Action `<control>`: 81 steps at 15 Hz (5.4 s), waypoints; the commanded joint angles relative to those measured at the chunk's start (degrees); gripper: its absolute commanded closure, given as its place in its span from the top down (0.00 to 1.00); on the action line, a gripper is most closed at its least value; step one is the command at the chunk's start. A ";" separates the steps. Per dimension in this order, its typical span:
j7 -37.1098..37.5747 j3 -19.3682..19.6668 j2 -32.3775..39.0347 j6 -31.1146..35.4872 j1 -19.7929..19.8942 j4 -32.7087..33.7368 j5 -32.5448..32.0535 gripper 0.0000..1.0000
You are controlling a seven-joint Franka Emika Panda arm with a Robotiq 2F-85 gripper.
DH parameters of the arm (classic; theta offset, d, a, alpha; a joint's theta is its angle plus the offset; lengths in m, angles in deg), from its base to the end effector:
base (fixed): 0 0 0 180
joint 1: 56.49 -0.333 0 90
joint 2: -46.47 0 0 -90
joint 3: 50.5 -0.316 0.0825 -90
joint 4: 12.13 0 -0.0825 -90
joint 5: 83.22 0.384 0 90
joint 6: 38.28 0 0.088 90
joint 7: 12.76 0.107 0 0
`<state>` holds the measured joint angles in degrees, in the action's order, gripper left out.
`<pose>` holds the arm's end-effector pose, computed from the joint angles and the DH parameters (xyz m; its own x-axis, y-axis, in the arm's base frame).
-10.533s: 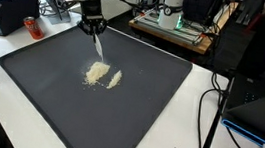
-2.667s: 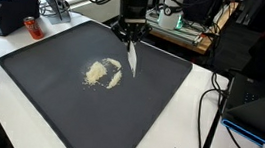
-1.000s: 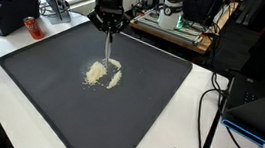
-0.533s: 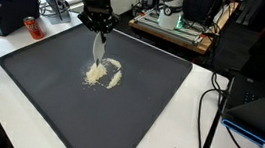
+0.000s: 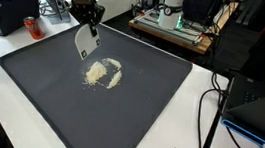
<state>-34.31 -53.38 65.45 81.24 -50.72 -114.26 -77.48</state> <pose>0.6366 -0.0295 0.3684 0.9632 0.2687 0.0093 0.2682 -0.9575 -0.1059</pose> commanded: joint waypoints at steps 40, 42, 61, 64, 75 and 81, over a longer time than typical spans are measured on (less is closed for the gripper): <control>-32.42 14.97 -9.68 16.69 10.64 -38.81 69.18 0.04; -33.78 14.93 -9.71 18.98 10.15 -40.38 71.51 0.04; -45.71 14.26 -17.81 21.33 6.43 -53.72 103.69 0.01; -51.81 13.62 -18.81 23.34 4.96 -55.42 113.62 0.01; -54.78 6.42 -17.38 43.27 -4.17 -45.52 122.30 0.01; -53.17 3.36 -13.77 59.41 -7.64 -36.94 120.14 0.01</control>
<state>-87.28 -49.15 49.13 132.94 -57.15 -155.74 43.22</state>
